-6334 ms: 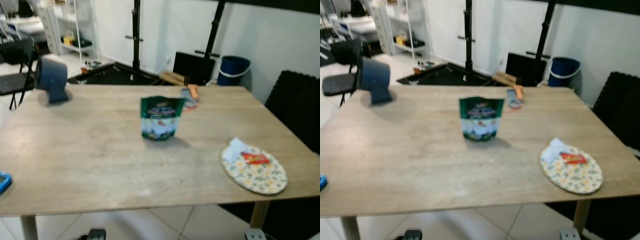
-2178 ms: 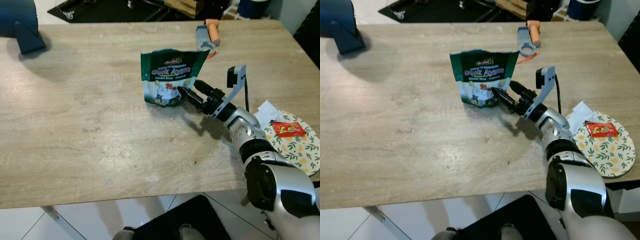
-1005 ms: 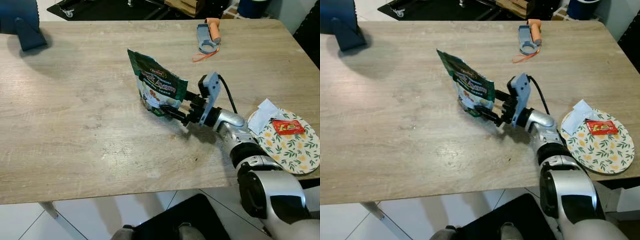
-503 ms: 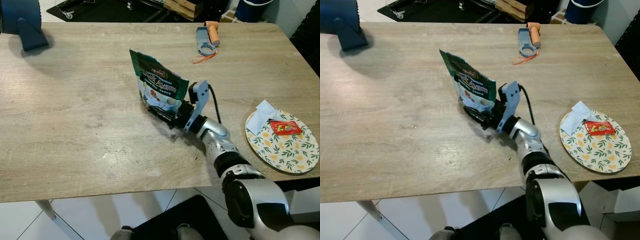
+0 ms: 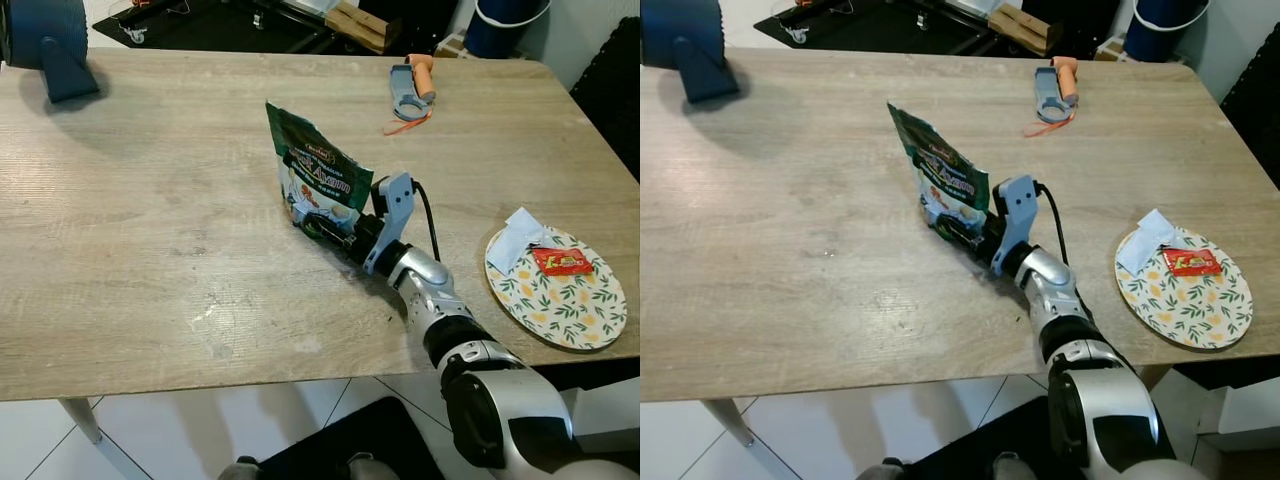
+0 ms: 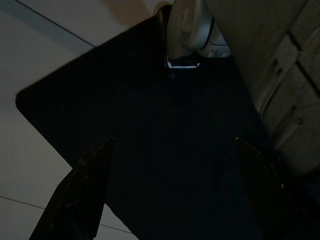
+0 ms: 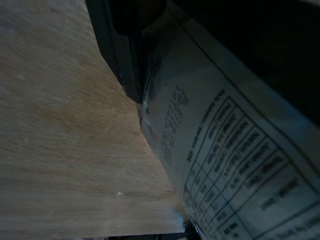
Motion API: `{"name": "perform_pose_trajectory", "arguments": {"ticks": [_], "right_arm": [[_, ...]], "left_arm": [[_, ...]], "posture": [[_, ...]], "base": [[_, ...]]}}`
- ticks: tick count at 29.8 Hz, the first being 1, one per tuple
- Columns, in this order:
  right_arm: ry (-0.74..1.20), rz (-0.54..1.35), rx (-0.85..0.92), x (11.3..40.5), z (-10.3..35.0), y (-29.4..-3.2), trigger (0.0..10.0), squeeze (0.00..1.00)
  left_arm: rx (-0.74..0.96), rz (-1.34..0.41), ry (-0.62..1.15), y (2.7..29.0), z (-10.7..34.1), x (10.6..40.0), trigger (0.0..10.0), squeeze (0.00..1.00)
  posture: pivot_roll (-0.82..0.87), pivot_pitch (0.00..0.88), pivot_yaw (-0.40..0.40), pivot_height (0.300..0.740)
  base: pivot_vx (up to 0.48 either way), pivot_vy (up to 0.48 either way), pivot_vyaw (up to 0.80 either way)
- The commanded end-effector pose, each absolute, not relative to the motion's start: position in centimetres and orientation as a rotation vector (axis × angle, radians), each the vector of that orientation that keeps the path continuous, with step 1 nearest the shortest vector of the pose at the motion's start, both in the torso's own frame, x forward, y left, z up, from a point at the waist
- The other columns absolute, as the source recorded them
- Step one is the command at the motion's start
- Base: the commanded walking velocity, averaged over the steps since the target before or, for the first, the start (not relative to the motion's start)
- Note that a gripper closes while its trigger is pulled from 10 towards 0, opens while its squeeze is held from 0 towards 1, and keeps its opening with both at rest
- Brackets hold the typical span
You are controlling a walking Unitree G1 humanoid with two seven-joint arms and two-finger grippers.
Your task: Restocking fridge
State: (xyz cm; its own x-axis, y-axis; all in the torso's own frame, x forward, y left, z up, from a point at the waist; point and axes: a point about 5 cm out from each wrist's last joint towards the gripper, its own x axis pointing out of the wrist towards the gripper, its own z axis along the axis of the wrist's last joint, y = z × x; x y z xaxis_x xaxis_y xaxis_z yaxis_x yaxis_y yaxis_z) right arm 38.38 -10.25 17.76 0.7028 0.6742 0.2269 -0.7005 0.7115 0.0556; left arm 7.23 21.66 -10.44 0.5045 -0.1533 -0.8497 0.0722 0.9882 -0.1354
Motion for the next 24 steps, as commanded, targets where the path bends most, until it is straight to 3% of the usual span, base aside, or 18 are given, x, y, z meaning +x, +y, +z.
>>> {"name": "perform_pose_trajectory", "arguments": {"ticks": [1, 11, 12, 13, 14, 24], "right_arm": [[-0.205, 0.746, 0.184, 38.3, 17.5, -11.0, 0.0, 0.0], [-0.339, 0.857, 0.406, 37.7, 19.1, -11.9, 0.0, 0.0], [-0.37, 0.944, 0.444, 37.0, 19.3, -12.3, 4.8, 0.0], [-0.37, 0.944, 0.444, 37.0, 19.3, -12.3, 4.8, 0.0], [-0.381, 1.002, 0.448, 36.4, 19.4, -12.5, 10.0, 0.0], [-0.214, 1.357, 0.332, 31.0, 17.3, -16.9, 10.0, 0.0]], "left_arm": [[-0.11, -0.14, 1.083, 20.8, -10.9, 6.2, 10.0, 0.0], [-0.139, -0.128, 1.09, 19.4, -11.1, 7.9, 10.0, 0.0], [-0.149, -0.126, 1.09, 19.1, -11.1, 8.4, 10.0, 0.0], [-0.149, -0.126, 1.09, 19.1, -11.1, 8.4, 10.0, 0.0], [-0.152, -0.125, 1.087, 18.9, -11.1, 8.7, 10.0, 0.0], [-0.128, -0.095, 1.074, 19.3, -10.8, 10.4, 10.0, 0.0]], "posture": [[0.11, 0.214, -0.089, 0.74], [0.05, 0.132, -0.099, 0.74], [0.04, 0.116, -0.098, 0.74], [0.04, 0.116, -0.098, 0.74], [0.03, 0.113, -0.097, 0.74], [-0.01, 0.032, -0.097, 0.74]], "base": [[0.0, 0.0, 0.0], [0.0, 0.0, 0.0], [0.0, 0.0, 0.0], [0.0, 0.0, 0.0], [0.0, 0.0, 0.0], [0.0, 0.0, 0.0]]}}
